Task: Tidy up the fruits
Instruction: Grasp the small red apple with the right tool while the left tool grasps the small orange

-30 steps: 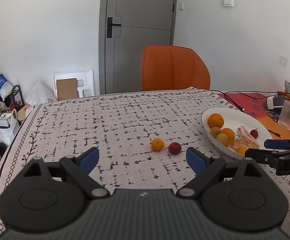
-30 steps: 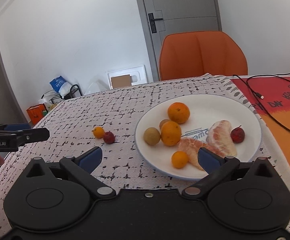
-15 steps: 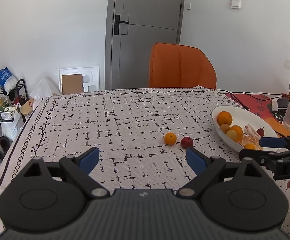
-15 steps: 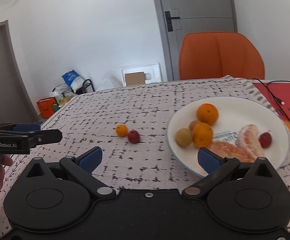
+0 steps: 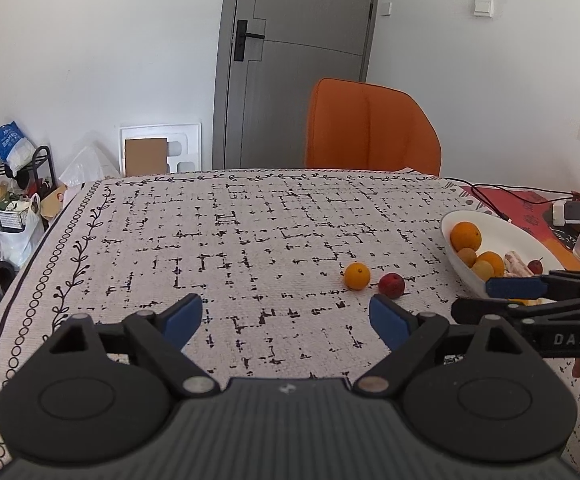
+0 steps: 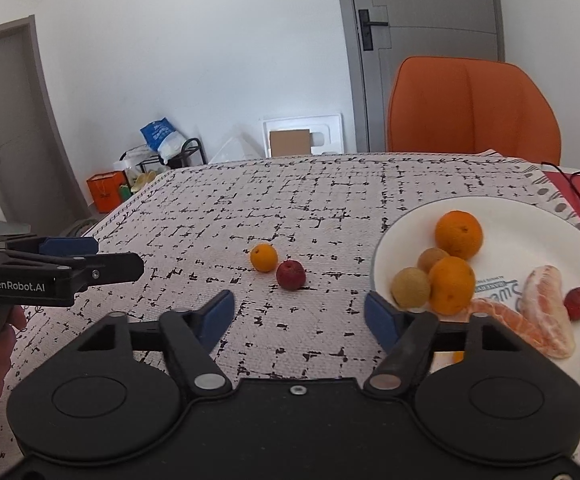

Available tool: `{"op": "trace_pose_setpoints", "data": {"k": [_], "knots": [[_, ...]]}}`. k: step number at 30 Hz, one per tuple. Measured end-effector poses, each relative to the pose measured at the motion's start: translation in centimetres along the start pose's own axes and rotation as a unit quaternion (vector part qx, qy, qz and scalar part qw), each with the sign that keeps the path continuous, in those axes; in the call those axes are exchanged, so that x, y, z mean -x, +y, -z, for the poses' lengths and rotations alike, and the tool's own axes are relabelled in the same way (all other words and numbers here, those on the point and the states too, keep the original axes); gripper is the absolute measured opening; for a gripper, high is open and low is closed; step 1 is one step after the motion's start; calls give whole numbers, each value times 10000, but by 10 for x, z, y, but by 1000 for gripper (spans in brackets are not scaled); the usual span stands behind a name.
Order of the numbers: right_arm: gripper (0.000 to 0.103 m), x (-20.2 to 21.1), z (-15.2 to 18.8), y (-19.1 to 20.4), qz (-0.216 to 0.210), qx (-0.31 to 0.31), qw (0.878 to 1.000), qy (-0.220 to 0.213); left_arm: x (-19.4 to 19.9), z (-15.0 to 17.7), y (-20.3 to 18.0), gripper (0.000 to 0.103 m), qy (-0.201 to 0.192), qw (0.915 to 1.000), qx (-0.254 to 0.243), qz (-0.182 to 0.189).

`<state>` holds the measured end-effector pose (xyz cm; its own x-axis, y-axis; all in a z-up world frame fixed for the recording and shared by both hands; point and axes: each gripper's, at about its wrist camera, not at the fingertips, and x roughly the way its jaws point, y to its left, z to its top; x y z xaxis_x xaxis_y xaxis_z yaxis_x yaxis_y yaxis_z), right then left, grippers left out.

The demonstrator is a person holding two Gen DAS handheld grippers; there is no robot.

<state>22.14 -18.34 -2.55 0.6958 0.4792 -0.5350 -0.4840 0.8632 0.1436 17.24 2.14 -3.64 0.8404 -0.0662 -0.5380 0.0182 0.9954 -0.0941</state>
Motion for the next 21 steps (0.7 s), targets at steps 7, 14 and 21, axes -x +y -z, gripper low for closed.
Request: {"op": "trace_pose_setpoints", "data": {"k": [7, 14, 21], "knots": [[50, -16, -6, 1, -54, 76, 9999, 109, -10, -1, 2, 80, 22, 10000, -15, 42], [45, -35, -12, 6, -101, 196, 9995, 238, -19, -2, 8, 68, 95, 9999, 6, 74], [38, -56, -17, 8, -29, 200, 9991, 369, -28, -2, 16, 59, 138, 9999, 32, 90]]}}
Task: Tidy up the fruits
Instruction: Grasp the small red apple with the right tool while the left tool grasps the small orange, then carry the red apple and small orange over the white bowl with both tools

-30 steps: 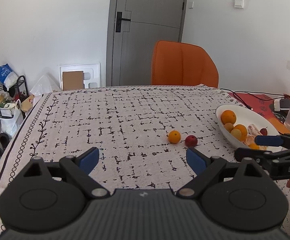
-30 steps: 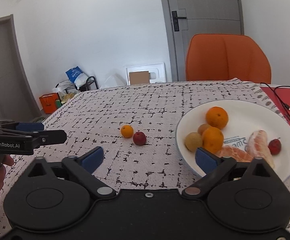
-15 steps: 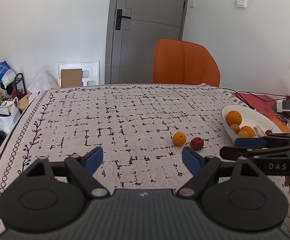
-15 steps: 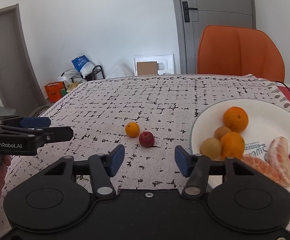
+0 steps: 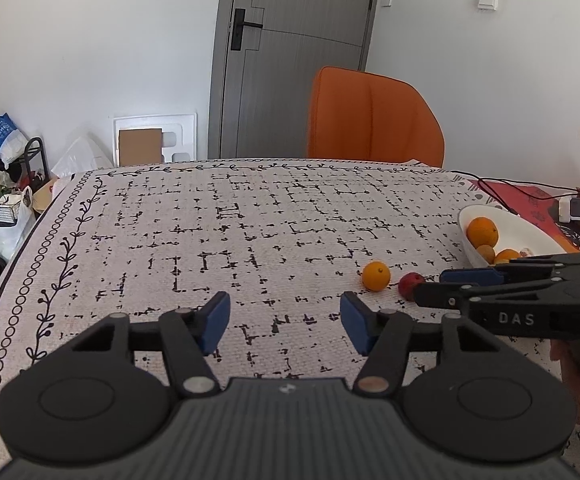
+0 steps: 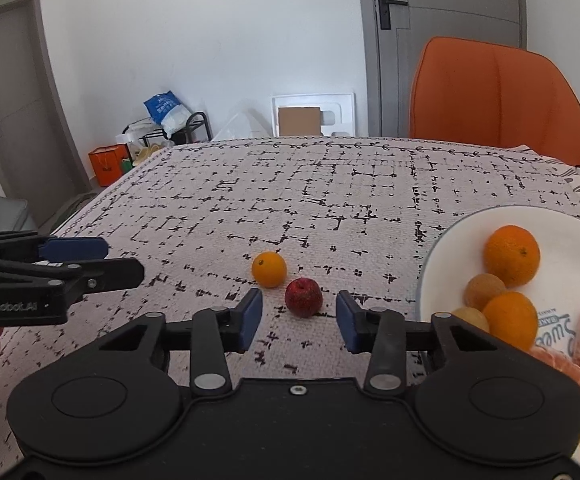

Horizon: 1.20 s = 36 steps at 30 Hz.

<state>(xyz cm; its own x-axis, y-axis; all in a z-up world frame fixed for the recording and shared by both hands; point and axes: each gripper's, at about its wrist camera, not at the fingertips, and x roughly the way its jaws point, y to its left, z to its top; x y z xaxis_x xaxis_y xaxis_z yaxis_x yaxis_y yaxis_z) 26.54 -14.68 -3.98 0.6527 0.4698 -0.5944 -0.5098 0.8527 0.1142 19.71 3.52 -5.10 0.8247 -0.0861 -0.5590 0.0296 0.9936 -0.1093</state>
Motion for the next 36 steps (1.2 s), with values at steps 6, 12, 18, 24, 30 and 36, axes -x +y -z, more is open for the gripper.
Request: {"op": "trace_pose_setpoints", "data": {"k": [6, 12, 18, 24, 30, 36], "knots": [[26, -11, -5, 1, 112, 111, 9999, 8, -7, -2, 5, 55, 48, 10000, 16, -5], [20, -7, -6, 3, 33, 164, 9999, -3, -12, -6, 0, 50, 62, 10000, -61, 8], [20, 8, -11, -2, 14, 126, 9998, -179, -18, -10, -11, 47, 62, 9998, -175, 81], [20, 23, -12, -11, 51, 39, 9994, -340, -26, -13, -25, 43, 29, 9994, -266, 207], [20, 36, -14, -25, -63, -159, 9989, -444, -33, -16, -39, 43, 33, 9988, -362, 315], [20, 48, -14, -37, 140, -229, 9980, -573, -42, -19, -52, 41, 58, 9981, -437, 419]]}}
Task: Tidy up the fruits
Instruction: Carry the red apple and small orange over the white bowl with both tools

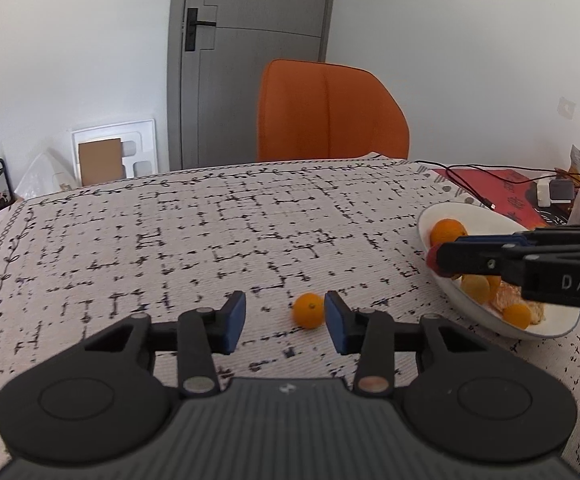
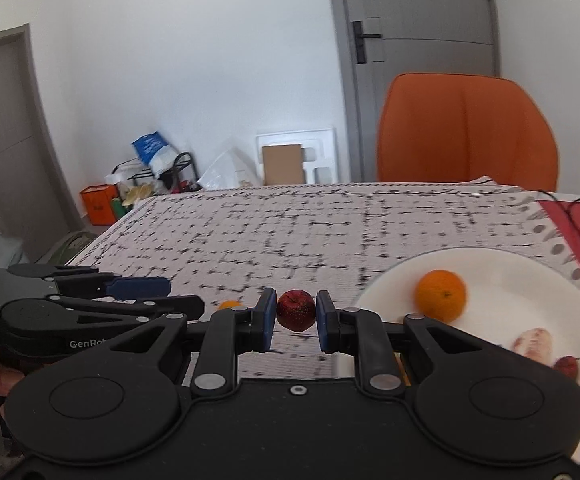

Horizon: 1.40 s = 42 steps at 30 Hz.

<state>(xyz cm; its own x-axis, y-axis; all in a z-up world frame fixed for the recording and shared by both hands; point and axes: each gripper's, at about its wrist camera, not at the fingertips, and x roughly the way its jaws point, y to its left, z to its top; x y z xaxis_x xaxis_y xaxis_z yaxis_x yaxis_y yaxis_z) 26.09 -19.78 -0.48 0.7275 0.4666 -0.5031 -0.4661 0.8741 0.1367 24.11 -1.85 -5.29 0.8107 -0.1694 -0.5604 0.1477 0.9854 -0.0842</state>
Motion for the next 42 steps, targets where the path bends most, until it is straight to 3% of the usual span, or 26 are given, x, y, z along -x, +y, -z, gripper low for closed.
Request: {"op": "trace_pose_setpoints", "data": {"k": [12, 16, 26, 37, 40, 42], "knots": [[20, 25, 9, -39, 369, -308, 9988, -118, -29, -2, -21, 38, 273, 9996, -109, 53], [20, 32, 13, -54, 514, -441, 9976, -153, -42, -1, -28, 21, 451, 9989, -106, 19], [20, 44, 23, -87, 782, -694, 9943, -207, -31, -13, -53, 21, 175, 9994, -217, 212], [20, 47, 27, -98, 738, -831, 9934, -297, -16, -28, -88, 21, -48, 9977, -495, 453], [29, 50, 28, -100, 622, -844, 9937, -387, -12, -32, -97, 21, -102, 9970, -568, 523], [29, 53, 29, -102, 627, -877, 9934, -401, -11, -33, -103, 21, -124, 9961, -634, 594]]}}
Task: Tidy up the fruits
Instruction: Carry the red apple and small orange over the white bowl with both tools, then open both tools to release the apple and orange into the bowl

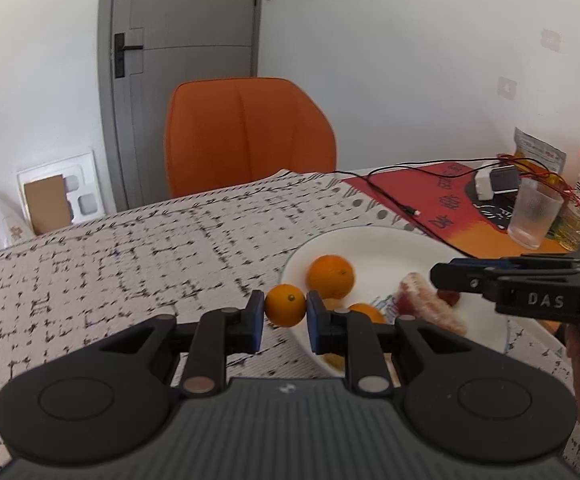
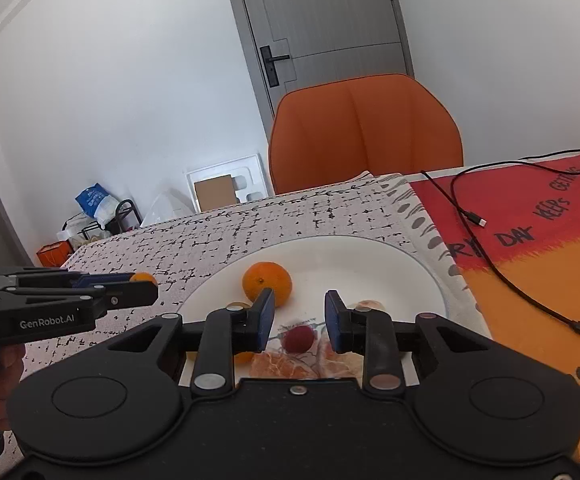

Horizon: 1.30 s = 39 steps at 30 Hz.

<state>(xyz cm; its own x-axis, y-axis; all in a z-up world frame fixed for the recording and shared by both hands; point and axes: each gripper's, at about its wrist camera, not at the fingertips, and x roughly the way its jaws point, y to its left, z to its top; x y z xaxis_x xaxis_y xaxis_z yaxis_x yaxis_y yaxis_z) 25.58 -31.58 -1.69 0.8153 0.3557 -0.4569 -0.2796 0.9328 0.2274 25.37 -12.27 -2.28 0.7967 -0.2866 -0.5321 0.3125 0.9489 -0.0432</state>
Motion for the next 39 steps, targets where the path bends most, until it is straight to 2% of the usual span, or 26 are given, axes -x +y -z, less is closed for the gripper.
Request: {"op": "trace_pose_setpoints", "data": {"k": [26, 39], "knots": [[29, 27, 17, -40, 179, -432, 9989, -23, -29, -15, -71, 21, 79, 9973, -544, 489], [32, 28, 21, -38, 147, -469, 9988, 2, -21, -13, -58, 24, 165, 9986, -392, 309]]}}
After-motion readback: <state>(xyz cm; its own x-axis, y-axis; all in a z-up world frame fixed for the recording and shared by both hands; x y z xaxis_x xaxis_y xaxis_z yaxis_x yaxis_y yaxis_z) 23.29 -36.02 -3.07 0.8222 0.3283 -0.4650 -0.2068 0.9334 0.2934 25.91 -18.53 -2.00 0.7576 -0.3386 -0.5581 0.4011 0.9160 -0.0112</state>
